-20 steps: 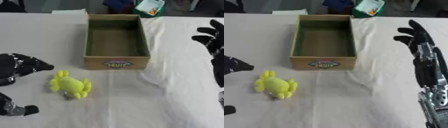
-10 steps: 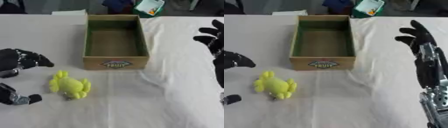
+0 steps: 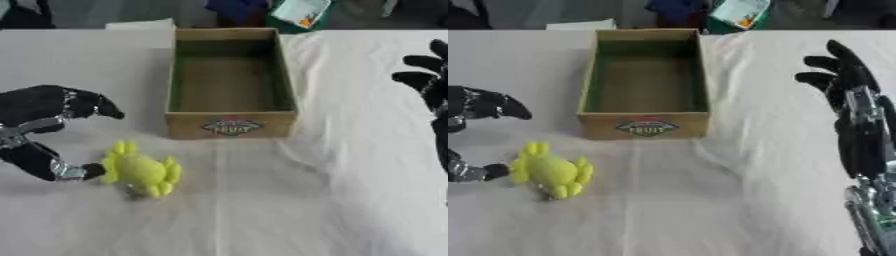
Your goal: Pick up objects on the table and place them in the box.
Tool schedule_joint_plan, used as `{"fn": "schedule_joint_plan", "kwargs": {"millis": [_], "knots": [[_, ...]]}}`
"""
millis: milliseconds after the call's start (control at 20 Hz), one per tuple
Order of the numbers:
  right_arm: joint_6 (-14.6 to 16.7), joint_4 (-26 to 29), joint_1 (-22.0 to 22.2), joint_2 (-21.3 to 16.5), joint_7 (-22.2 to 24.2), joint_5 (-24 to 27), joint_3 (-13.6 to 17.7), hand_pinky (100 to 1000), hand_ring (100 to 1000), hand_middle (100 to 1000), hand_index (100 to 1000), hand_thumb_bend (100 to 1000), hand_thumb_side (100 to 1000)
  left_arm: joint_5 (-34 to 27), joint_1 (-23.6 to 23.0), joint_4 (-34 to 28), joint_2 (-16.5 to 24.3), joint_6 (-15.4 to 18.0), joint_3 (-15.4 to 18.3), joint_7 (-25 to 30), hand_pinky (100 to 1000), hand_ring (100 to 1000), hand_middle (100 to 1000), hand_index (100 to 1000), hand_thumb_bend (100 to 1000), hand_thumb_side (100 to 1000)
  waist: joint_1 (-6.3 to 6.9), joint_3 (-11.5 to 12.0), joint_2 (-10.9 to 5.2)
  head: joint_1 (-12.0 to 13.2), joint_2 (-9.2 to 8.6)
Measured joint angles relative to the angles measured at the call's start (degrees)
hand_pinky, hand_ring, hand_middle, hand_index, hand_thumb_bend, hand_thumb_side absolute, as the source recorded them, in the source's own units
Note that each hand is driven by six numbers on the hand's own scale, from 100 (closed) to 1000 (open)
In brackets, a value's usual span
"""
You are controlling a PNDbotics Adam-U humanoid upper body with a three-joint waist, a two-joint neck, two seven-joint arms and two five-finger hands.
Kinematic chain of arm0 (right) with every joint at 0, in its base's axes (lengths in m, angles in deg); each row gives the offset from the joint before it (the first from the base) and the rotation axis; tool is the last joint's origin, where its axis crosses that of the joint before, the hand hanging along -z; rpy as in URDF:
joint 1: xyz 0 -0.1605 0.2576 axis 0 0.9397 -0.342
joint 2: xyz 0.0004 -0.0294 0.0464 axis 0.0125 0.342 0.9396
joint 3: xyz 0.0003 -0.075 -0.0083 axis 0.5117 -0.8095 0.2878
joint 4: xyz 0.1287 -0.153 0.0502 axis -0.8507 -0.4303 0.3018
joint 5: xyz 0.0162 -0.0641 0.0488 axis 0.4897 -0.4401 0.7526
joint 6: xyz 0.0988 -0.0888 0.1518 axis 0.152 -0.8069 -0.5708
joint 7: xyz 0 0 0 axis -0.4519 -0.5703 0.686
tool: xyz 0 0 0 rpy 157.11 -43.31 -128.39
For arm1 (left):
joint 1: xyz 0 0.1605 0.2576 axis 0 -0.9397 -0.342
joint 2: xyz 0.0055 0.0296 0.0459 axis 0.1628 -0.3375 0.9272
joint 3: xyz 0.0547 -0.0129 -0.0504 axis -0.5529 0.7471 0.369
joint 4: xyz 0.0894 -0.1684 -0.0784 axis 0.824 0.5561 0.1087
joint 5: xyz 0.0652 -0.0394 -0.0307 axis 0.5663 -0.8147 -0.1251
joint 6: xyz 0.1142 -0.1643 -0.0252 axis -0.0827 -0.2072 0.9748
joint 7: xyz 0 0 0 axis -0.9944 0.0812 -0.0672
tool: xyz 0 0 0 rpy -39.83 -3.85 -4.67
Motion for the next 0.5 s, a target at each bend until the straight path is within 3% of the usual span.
{"fn": "schedule_joint_plan", "kwargs": {"millis": [500], "knots": [[0.0, 0.0, -0.3, 0.0, 0.1, 0.2, -0.3, 890, 755, 783, 971, 100, 1000, -1.2, 0.7, 0.8, -1.8, -2.0, -2.3, 2.0, 632, 787, 787, 943, 464, 588, -0.1, 0.0, 0.0, 0.0, 0.0]]}}
